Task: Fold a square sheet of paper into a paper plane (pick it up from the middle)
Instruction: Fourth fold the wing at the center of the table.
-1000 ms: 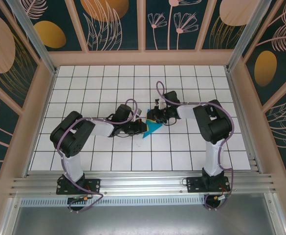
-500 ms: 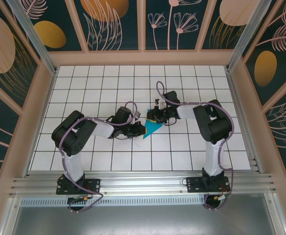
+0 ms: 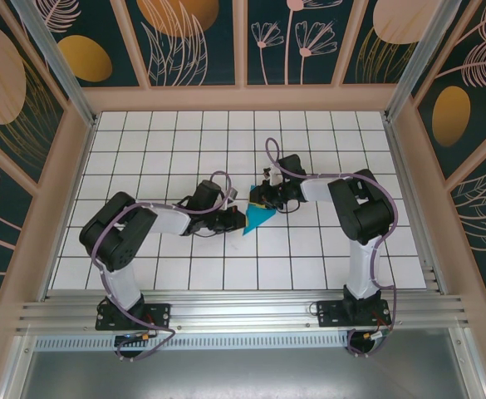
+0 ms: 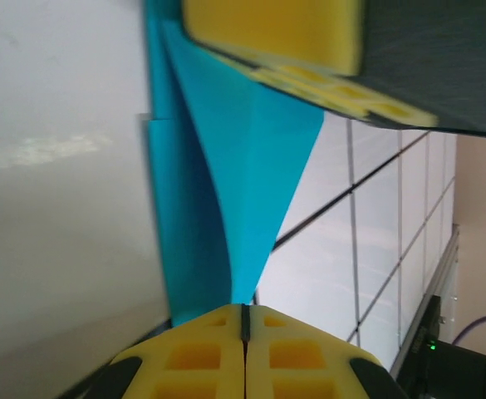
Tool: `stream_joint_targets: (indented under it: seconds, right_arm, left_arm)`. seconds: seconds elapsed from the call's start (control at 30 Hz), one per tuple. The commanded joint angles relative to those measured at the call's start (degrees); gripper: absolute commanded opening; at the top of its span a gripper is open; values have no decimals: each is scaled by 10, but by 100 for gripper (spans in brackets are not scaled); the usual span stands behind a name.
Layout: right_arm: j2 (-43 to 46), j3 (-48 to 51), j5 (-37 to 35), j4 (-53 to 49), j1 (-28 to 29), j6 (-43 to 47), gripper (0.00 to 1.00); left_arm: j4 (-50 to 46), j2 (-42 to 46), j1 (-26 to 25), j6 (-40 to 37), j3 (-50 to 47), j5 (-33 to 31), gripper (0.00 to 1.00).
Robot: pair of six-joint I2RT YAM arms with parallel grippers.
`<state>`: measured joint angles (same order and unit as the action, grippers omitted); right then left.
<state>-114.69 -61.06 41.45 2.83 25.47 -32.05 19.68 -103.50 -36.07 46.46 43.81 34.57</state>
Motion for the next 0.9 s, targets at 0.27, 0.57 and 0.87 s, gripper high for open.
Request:
stream_joint_targets:
  seconds: [0.27,0.57,0.87]
  right_arm:
    - [-48,24,-58,-36,-1,12,25]
    - [-49,25,-59,-36,-1,13,24]
    - [-50,28,-59,-36,-1,12,25]
  left_arm:
    - [28,17,-9,7,26,46,11]
    - [24,-31,-18,-1,37,52,12]
    - [-4,-32,-19,-21,17,23,10]
